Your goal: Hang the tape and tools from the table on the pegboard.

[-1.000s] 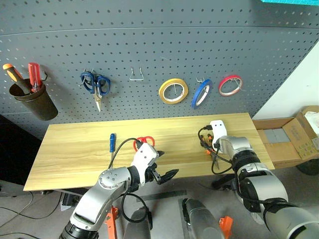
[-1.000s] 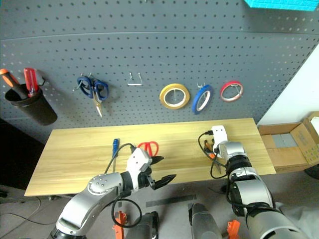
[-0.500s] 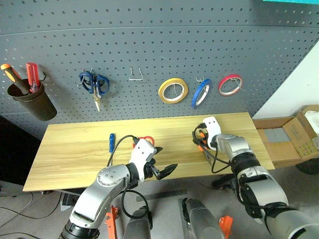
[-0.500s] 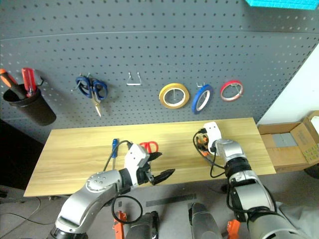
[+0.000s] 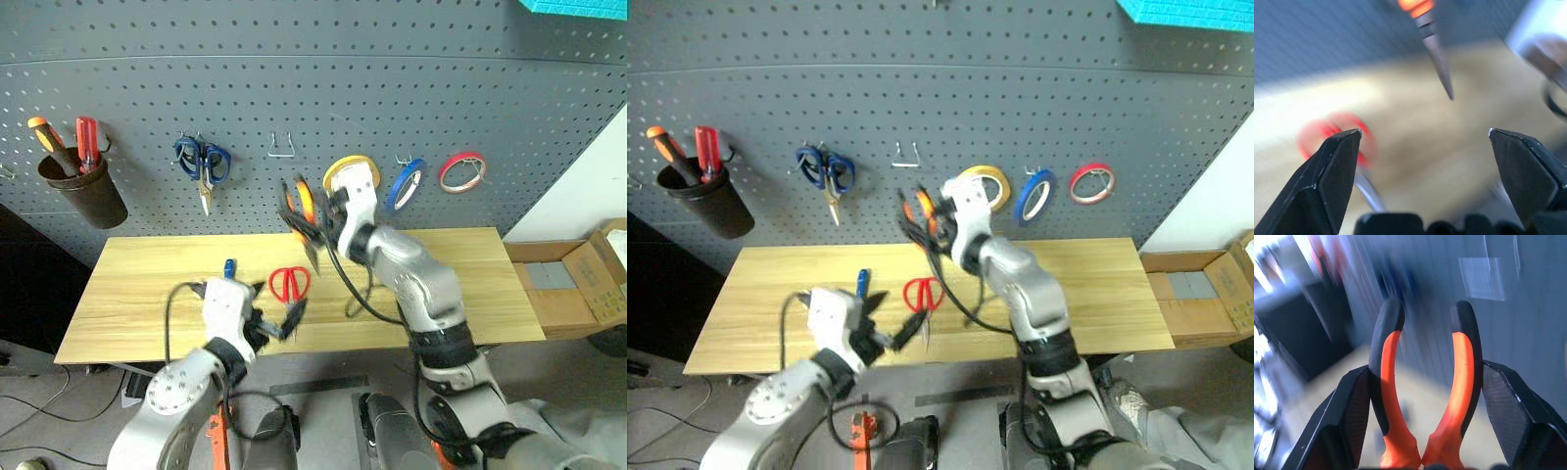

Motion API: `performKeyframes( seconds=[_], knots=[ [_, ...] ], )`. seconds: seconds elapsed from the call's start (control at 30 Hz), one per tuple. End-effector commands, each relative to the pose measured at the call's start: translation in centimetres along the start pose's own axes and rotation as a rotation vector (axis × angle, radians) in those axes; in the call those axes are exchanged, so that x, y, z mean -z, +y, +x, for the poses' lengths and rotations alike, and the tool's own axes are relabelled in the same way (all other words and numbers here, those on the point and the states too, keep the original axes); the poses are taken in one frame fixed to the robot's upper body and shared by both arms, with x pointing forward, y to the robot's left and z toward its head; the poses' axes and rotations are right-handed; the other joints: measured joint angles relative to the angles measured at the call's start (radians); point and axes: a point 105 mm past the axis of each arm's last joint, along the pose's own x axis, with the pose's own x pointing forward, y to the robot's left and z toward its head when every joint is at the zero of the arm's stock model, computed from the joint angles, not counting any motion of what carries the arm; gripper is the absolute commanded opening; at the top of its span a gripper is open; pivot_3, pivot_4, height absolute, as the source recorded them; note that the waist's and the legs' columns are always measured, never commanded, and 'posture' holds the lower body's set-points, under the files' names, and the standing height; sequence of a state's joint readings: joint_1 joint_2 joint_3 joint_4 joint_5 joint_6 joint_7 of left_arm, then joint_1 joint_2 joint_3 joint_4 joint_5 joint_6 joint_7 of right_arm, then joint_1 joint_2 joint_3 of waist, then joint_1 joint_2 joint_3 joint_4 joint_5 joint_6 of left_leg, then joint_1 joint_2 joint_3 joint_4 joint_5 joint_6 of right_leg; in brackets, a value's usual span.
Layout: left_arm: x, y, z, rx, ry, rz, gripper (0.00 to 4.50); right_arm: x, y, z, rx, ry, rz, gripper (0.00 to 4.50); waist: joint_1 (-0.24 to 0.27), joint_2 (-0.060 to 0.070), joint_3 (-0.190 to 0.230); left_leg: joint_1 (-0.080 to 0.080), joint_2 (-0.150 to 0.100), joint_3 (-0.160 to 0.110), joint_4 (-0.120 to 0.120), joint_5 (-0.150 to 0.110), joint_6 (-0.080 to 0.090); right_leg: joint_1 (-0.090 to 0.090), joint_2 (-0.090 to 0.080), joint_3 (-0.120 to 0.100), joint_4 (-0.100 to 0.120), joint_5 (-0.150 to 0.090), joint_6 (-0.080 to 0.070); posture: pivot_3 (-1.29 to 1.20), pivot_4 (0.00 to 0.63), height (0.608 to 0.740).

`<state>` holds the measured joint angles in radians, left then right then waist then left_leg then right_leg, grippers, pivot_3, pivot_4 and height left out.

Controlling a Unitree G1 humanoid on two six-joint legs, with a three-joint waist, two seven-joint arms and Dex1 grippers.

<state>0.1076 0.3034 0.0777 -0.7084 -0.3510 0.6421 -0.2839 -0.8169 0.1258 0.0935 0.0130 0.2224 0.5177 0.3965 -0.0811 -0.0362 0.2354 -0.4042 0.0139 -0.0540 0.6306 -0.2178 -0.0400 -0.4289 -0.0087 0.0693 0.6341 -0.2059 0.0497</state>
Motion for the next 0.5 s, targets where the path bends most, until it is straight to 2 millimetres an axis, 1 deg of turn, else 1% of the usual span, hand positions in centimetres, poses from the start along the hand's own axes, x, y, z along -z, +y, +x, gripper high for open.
performKeyframes(
  seconds=[0.03, 0.07, 0.1, 0.13, 0.2, 0.3, 0.4, 0.5],
  knots=[
    [-1.6, 1.6, 0.2, -0.075, -0.071, 0.015, 4.50, -4.7, -1.1, 1.4, 0.048, -0.207, -0.068, 2.88, 0.001, -0.002, -0.018, 0.000, 0.000, 0.000, 0.000, 0.000, 0.000, 0.001, 0.000, 0.000, -0.001, 0.000, -0.001, 0.03, 0.106, 0.740],
    [-2.3, 2.2, 0.4, -0.101, -0.098, 0.018, 4.50, -6.0, -1.4, 2.0, 0.063, -0.255, -0.090, 2.88, 0.001, -0.003, -0.019, 0.001, 0.000, 0.000, -0.001, 0.000, 0.000, 0.002, 0.000, -0.001, -0.002, -0.001, -0.001, 0.03, 0.106, 0.740],
    [-2.8, 2.7, 0.5, -0.118, -0.116, 0.018, 4.50, -6.8, -1.5, 2.5, 0.072, -0.288, -0.102, 2.88, 0.002, -0.003, -0.019, 0.002, 0.001, 0.001, -0.001, 0.000, 0.000, 0.004, 0.000, 0.000, -0.003, -0.001, -0.001, 0.05, 0.107, 0.740],
    [-3.3, 3.0, 0.6, -0.131, -0.132, 0.021, 4.50, -7.6, -1.6, 3.0, 0.083, -0.318, -0.110, 2.88, 0.003, -0.005, -0.020, 0.002, 0.001, 0.001, -0.001, 0.000, 0.000, 0.003, 0.000, -0.001, -0.003, 0.000, 0.000, 0.05, 0.109, 0.740],
    [-4.1, 3.7, 1.1, -0.147, -0.154, 0.028, 4.50, -8.7, -2.1, 3.8, 0.130, -0.376, -0.137, 2.88, 0.007, -0.005, -0.021, 0.002, 0.001, 0.001, -0.001, 0.000, 0.000, 0.004, 0.000, -0.001, -0.004, 0.002, -0.003, 0.06, 0.115, 0.740],
    [-5.0, 4.3, 2.0, -0.151, -0.173, 0.037, 4.50, -9.7, -2.6, 4.6, 0.201, -0.445, -0.151, 2.88, 0.016, -0.006, -0.021, 0.002, 0.001, 0.001, -0.002, 0.000, 0.000, 0.003, 0.000, -0.001, -0.003, 0.003, -0.005, 0.08, 0.129, 0.740],
    [-5.5, 4.6, 2.6, -0.148, -0.184, 0.040, 4.50, -10.1, -2.6, 5.1, 0.232, -0.478, -0.149, 2.88, 0.028, -0.006, -0.021, 0.002, 0.001, 0.001, -0.003, 0.000, 0.000, 0.003, 0.000, -0.001, -0.004, 0.003, -0.006, 0.09, 0.146, 0.740],
    [-6.5, 4.9, 3.8, -0.130, -0.200, 0.050, 4.50, -10.9, -2.5, 5.5, 0.269, -0.523, -0.139, 2.88, 0.038, -0.005, -0.020, 0.001, 0.001, 0.000, -0.003, 0.000, 0.000, 0.003, 0.000, -0.001, -0.004, 0.003, -0.006, 0.09, 0.168, 0.740]
  ],
)
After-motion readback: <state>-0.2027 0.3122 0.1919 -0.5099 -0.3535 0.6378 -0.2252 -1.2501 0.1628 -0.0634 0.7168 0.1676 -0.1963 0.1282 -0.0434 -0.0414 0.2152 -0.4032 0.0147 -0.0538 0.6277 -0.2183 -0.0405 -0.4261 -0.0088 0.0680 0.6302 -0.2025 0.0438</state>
